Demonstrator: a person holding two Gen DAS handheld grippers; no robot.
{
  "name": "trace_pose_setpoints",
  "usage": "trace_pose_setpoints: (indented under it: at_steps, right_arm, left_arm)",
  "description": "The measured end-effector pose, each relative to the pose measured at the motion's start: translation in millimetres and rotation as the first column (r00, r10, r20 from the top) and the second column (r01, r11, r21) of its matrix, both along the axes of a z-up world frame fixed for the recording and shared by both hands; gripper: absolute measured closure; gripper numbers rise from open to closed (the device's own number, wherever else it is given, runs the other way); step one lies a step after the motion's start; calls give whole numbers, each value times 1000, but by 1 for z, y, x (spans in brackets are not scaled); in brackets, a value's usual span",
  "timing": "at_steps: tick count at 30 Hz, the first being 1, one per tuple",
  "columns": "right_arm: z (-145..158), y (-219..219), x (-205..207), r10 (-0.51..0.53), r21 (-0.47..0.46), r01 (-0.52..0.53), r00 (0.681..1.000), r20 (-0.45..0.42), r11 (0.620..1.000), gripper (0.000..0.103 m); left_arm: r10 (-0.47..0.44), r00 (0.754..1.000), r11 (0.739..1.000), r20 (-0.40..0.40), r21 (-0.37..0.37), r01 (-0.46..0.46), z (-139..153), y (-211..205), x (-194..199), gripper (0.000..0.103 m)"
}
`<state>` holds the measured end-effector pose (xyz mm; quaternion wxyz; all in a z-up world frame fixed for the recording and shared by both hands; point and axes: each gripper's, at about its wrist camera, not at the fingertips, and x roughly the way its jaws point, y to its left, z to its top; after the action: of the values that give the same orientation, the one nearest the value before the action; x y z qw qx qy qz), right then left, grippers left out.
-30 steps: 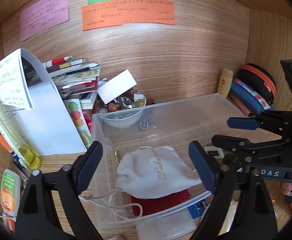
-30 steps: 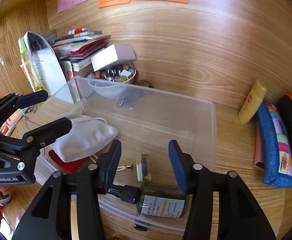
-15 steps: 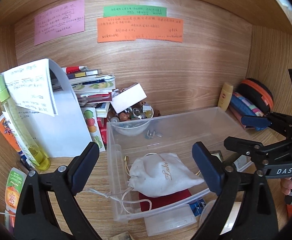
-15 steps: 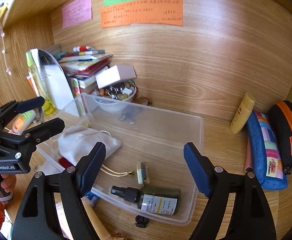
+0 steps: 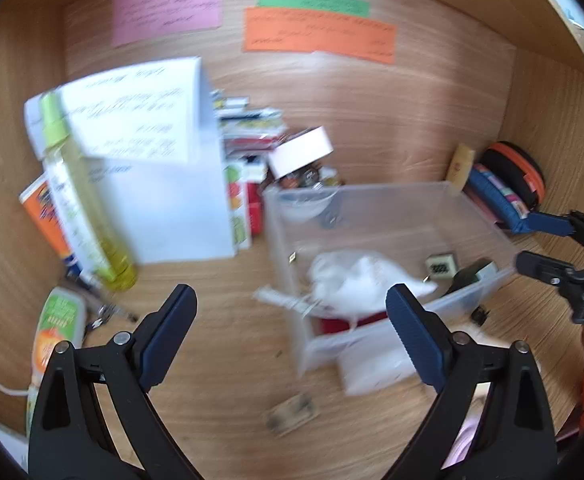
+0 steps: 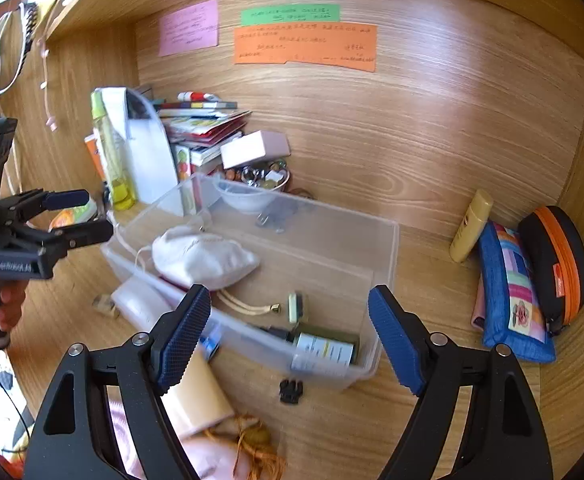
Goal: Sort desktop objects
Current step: 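Open the left tool to drop the white pouch in the box while the right tool releases the block, then grasp the cream tub with the right tool while the left tool grasps the beige block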
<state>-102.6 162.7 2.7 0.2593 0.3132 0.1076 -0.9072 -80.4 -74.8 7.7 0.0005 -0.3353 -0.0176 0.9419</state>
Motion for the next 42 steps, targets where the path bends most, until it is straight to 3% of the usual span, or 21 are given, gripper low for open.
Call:
trace_pose_setpoints:
  at_steps: [9,23,30,34,42]
  right_arm:
    - [-17,-10,32,74,51,-75,997,26,996,24]
    - [-51,-39,48,176,114,-187,979,106,976,24]
    - [-65,-61,35,213,139,-237,963,164,962,24]
    - [-69,-69,26,222,142,-252,955,197,957,24]
    - [-70,-67,25,242,101,-265,950,197,959,27]
  left_arm:
    - [62,994,998,87,-20,-61,-27,-26,28,6]
    - [-29,971,999,236,-14,34,-72,-7,36,6]
    - [-51,968,998,246,-33,61,-75,-2,28,7]
    - [-65,967,996,248,-40,77,-75,0,23,24]
    - [-69,963,996,261,-34,81,-82,1,19,34]
